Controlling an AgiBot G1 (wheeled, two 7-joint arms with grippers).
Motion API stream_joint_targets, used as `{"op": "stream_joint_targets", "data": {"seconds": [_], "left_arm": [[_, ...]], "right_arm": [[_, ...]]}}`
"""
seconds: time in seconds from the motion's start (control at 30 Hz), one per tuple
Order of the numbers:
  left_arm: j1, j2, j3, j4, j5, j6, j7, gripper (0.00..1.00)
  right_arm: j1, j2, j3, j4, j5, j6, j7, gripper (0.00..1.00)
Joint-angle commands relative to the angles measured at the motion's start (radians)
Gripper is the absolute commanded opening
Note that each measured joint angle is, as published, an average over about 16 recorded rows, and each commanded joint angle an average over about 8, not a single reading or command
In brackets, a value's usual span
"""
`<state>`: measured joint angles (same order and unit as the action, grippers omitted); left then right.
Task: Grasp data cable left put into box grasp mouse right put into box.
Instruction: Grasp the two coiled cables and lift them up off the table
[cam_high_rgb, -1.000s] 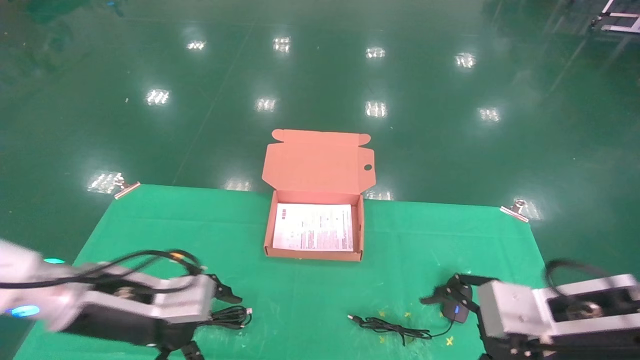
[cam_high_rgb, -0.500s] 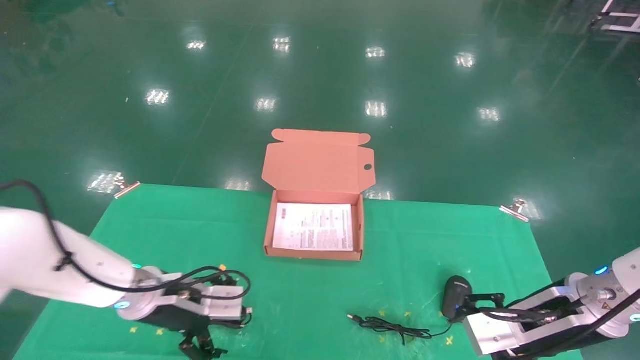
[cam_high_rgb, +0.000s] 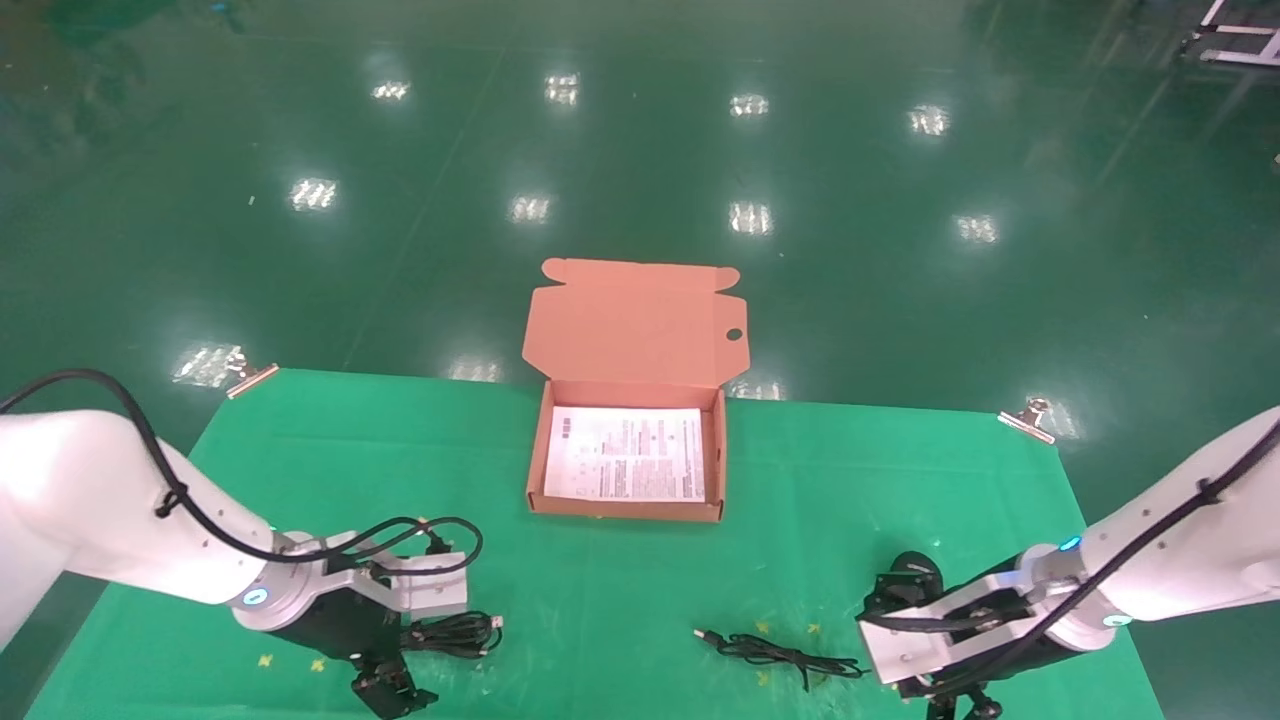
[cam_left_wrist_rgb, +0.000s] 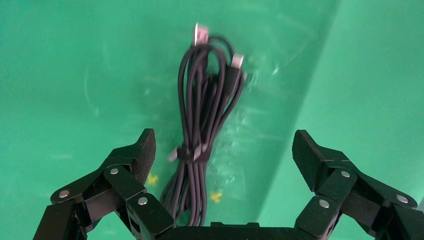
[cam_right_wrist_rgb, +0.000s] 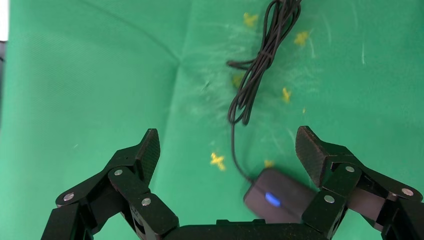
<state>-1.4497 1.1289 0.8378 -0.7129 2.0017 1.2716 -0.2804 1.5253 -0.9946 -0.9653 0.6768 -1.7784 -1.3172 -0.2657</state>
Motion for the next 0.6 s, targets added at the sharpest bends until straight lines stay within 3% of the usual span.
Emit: {"op": "stream_joint_targets", "data": {"seconds": [0.03, 0.43, 0.47, 0.6], "left_arm": [[-0.003, 0.006, -0.003, 0.041, -0.005, -0.006, 0.007, 1.0], [-0.021, 0.048, -0.012, 0.222, -0.017, -0.07, 0.095, 0.98], [-0.023, 0.05, -0.012, 0.231, -0.017, -0.074, 0.1, 0.89], [-0.029, 0.058, -0.013, 0.263, -0.018, -0.084, 0.117, 0.39]], "right_arm": [[-0.005, -0.025, -0.002, -0.036, -0.003, 0.021, -0.021, 1.0], [-0.002, -0.169, -0.016, -0.264, -0.034, 0.14, -0.095, 1.0], [-0.001, -0.178, -0.016, -0.279, -0.035, 0.147, -0.099, 0.93], [0.0, -0.209, -0.017, -0.329, -0.039, 0.175, -0.113, 0.43]]}}
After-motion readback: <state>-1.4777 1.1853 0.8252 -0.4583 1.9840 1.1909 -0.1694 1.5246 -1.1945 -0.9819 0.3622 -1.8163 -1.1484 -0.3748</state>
